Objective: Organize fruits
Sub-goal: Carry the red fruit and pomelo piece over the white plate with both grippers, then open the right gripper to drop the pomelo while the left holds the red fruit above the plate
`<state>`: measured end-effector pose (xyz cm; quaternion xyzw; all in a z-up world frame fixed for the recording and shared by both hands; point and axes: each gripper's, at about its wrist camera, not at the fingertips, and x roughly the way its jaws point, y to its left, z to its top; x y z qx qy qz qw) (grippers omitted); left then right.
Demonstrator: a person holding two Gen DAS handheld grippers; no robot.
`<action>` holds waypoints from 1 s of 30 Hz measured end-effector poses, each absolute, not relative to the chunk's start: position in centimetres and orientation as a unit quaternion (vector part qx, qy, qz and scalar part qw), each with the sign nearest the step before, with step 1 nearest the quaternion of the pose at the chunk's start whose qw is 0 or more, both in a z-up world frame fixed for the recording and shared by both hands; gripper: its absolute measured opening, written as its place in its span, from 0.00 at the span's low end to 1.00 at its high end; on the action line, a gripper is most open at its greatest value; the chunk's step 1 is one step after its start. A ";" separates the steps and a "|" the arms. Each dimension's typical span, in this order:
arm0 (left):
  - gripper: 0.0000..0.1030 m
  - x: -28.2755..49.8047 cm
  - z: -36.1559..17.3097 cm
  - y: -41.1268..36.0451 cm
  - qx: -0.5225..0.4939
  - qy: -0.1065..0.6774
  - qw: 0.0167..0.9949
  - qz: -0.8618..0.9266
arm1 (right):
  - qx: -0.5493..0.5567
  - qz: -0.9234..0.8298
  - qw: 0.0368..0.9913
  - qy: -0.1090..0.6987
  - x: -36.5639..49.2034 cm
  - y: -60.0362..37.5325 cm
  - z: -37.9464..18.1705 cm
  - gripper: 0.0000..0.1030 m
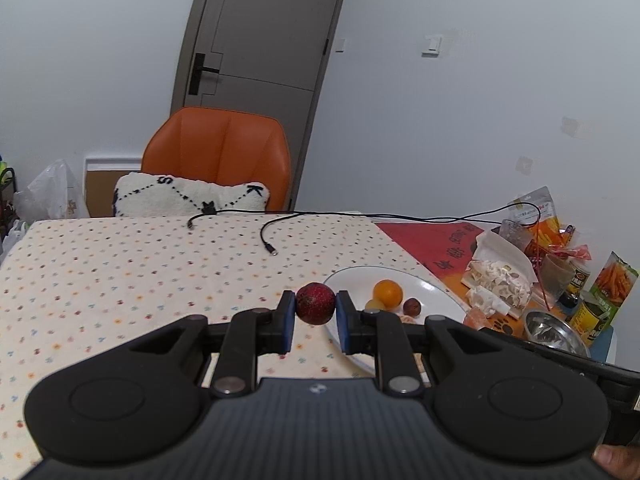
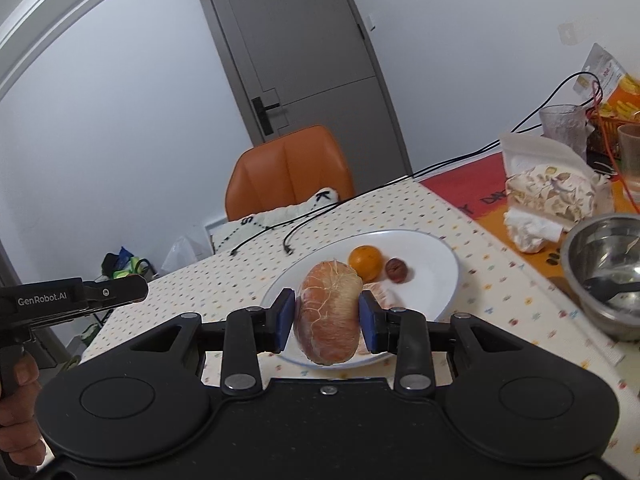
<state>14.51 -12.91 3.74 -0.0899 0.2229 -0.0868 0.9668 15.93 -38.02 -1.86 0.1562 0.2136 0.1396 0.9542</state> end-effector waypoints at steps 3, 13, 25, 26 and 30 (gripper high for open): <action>0.19 15.3 3.6 -13.8 -0.087 0.226 0.966 -0.091 | 0.158 0.132 0.955 0.213 16.4 -38.7 -1.9 0.32; 0.19 18.0 2.6 -16.3 -0.096 0.239 0.962 -0.085 | 0.171 0.122 0.954 0.215 18.4 -40.7 -2.6 0.32; 0.19 21.5 -0.3 -18.3 -0.122 0.264 0.954 -0.068 | 0.175 0.112 0.949 0.237 20.9 -41.9 -4.5 0.32; 0.19 21.7 -0.6 -18.4 -0.124 0.267 0.953 -0.066 | 0.175 0.112 0.948 0.239 21.0 -41.9 -4.7 0.32; 0.19 22.7 -1.5 -18.9 -0.127 0.279 0.950 -0.065 | 0.174 0.111 0.947 0.245 21.7 -41.9 -5.1 0.32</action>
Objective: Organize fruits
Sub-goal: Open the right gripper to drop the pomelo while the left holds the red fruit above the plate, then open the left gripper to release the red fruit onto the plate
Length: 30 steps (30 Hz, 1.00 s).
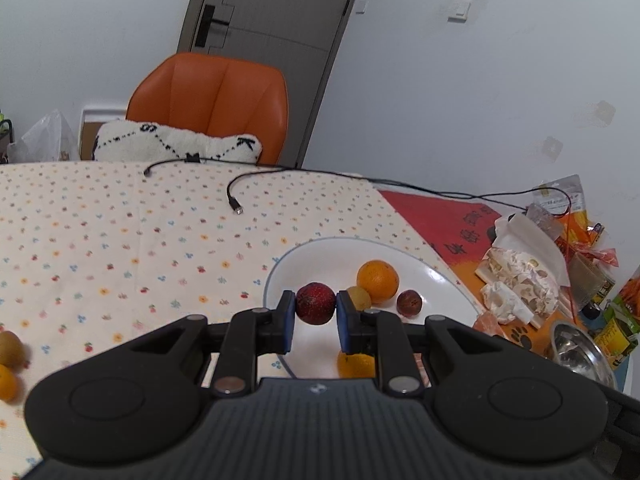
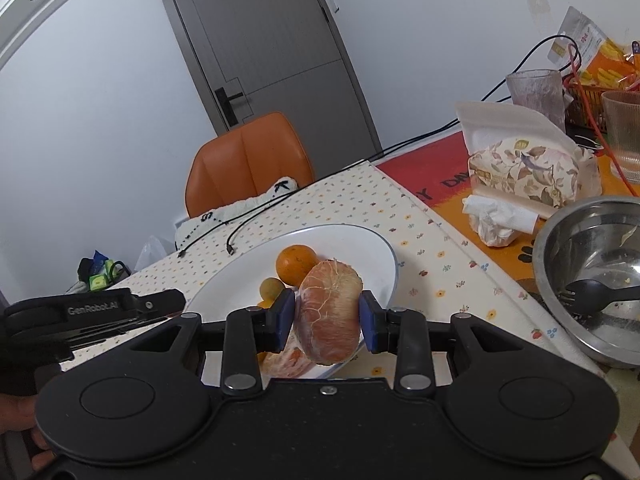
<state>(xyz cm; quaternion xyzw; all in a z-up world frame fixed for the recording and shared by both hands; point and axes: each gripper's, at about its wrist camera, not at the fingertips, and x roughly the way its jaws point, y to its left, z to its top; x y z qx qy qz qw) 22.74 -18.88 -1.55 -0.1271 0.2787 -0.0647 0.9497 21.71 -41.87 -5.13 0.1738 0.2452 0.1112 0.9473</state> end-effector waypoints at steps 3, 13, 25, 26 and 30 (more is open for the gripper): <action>0.20 23.1 -2.1 -19.2 -0.129 0.282 0.949 -0.063 | 0.174 0.108 0.947 0.248 22.1 -41.9 -5.4 0.32; 0.59 22.6 -2.3 -19.3 -0.121 0.287 0.949 -0.050 | 0.181 0.114 0.947 0.241 21.8 -41.7 -5.2 0.47; 0.77 20.0 -0.9 -16.9 -0.128 0.263 0.956 -0.016 | 0.188 0.122 0.945 0.238 20.3 -40.5 -4.5 0.63; 0.77 19.8 -0.7 -16.6 -0.128 0.261 0.957 -0.015 | 0.188 0.124 0.945 0.238 20.2 -40.4 -4.5 0.64; 0.79 19.0 -0.2 -15.7 -0.129 0.257 0.958 -0.010 | 0.190 0.133 0.944 0.236 19.8 -39.6 -4.1 0.70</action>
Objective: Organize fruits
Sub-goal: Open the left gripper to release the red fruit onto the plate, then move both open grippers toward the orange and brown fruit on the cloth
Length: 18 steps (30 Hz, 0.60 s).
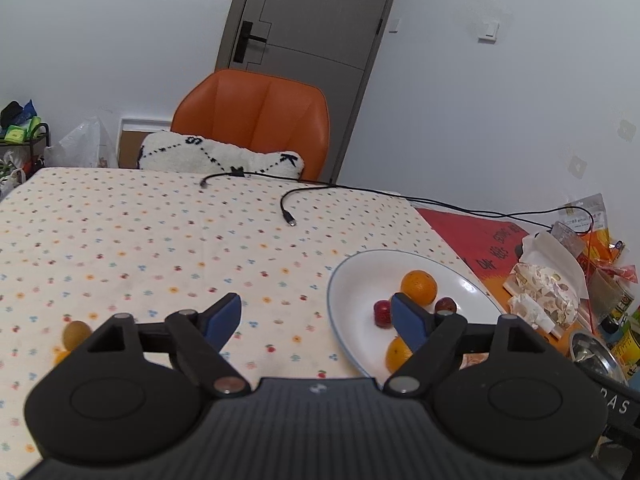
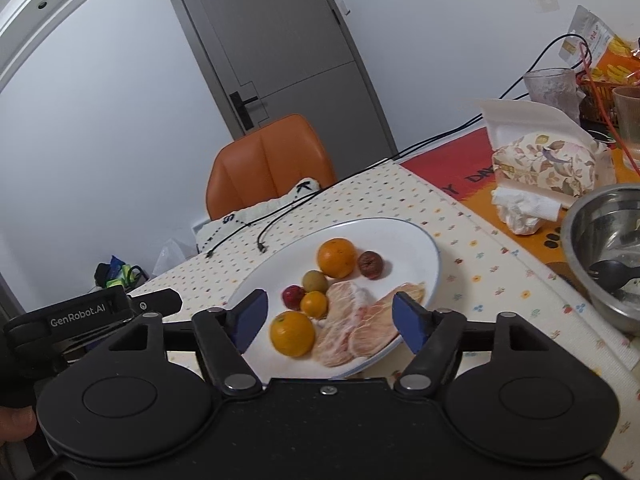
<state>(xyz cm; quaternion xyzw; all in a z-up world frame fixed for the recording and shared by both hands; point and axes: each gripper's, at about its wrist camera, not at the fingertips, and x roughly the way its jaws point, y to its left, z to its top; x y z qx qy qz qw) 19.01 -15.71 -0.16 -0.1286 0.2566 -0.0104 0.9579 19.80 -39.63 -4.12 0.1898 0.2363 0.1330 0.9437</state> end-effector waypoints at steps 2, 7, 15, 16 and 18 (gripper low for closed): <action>0.80 18.5 0.1 -15.3 -0.127 0.254 0.959 -0.010 | 0.189 0.137 0.944 0.233 19.5 -39.3 -3.8 0.72; 0.81 17.3 0.5 -14.2 -0.124 0.247 0.961 -0.005 | 0.193 0.142 0.945 0.220 18.5 -38.8 -3.0 0.81; 0.83 14.8 1.0 -12.3 -0.115 0.241 0.964 -0.003 | 0.180 0.158 0.949 0.205 16.8 -36.8 -1.7 0.95; 0.83 14.5 1.1 -12.1 -0.112 0.241 0.964 0.001 | 0.178 0.160 0.949 0.205 16.6 -36.4 -1.5 0.95; 0.84 13.9 1.1 -11.6 -0.111 0.239 0.965 0.006 | 0.174 0.163 0.950 0.204 16.2 -35.9 -1.3 0.98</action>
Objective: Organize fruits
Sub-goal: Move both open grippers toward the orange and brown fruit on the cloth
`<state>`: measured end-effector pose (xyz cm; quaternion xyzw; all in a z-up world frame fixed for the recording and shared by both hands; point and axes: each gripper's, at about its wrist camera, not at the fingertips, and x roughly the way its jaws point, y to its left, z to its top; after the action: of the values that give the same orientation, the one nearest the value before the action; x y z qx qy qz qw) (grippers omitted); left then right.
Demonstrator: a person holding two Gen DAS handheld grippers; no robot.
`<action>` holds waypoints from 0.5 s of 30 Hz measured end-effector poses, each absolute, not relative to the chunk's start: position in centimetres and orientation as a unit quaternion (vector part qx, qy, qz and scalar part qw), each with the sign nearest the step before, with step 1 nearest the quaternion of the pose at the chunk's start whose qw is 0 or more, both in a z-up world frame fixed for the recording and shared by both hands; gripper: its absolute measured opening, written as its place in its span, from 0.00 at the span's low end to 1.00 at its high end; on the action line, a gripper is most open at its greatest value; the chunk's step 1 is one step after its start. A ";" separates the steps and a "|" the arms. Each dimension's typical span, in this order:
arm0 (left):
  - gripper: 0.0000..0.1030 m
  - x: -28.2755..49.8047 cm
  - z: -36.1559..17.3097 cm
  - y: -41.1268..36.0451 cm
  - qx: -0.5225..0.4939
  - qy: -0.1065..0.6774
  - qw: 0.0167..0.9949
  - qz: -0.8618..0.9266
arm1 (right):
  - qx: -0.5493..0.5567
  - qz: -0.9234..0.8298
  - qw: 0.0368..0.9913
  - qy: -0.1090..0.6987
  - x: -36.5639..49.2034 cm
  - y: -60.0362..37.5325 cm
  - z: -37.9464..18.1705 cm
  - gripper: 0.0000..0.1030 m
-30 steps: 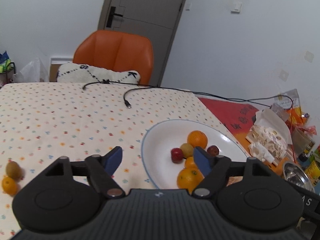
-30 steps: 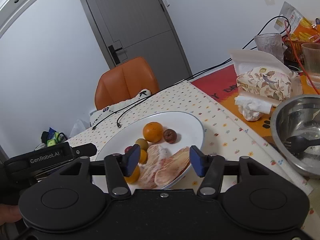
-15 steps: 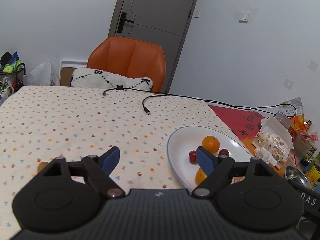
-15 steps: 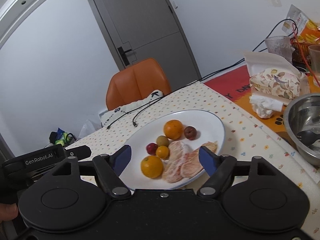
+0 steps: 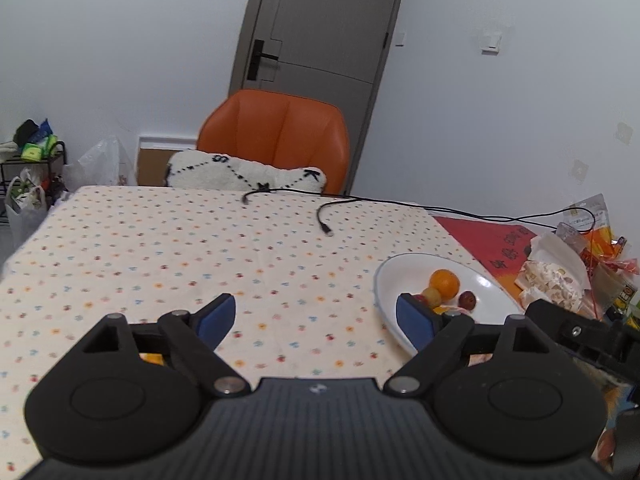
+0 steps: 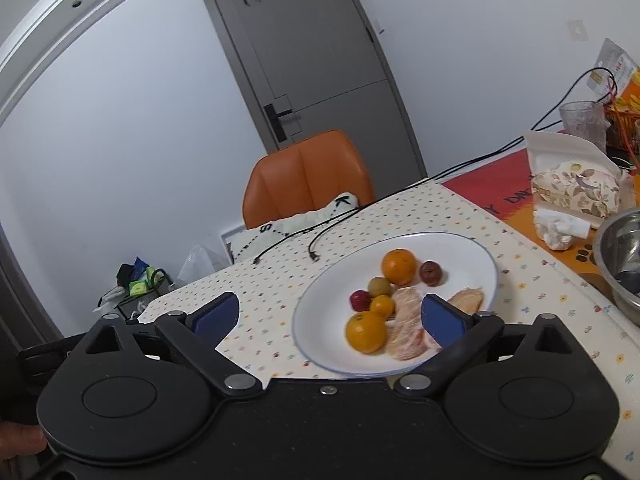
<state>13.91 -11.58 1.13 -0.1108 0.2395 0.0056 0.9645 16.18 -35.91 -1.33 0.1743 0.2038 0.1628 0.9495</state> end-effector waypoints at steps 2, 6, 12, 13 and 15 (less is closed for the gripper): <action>0.84 13.4 1.2 -10.8 -0.119 0.241 0.963 0.005 | 0.169 0.165 0.950 0.202 15.8 -35.4 -1.1 0.99; 0.85 12.3 1.5 -9.1 -0.136 0.235 0.962 0.010 | 0.160 0.174 0.951 0.201 15.2 -34.2 -0.7 1.00; 0.85 10.7 2.2 -6.2 -0.140 0.228 0.963 0.039 | 0.151 0.170 0.953 0.202 14.3 -32.7 -0.4 1.00; 0.85 10.4 2.3 -5.7 -0.144 0.227 0.962 0.044 | 0.151 0.172 0.952 0.203 14.2 -32.5 -0.4 1.00; 0.85 9.9 2.4 -4.6 -0.151 0.224 0.961 0.057 | 0.153 0.172 0.951 0.206 14.1 -32.2 -0.4 1.00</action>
<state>9.89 -4.56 2.43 -0.1510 0.2237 0.0566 0.9612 14.08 -32.15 -0.45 0.1531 0.2056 0.1722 0.9511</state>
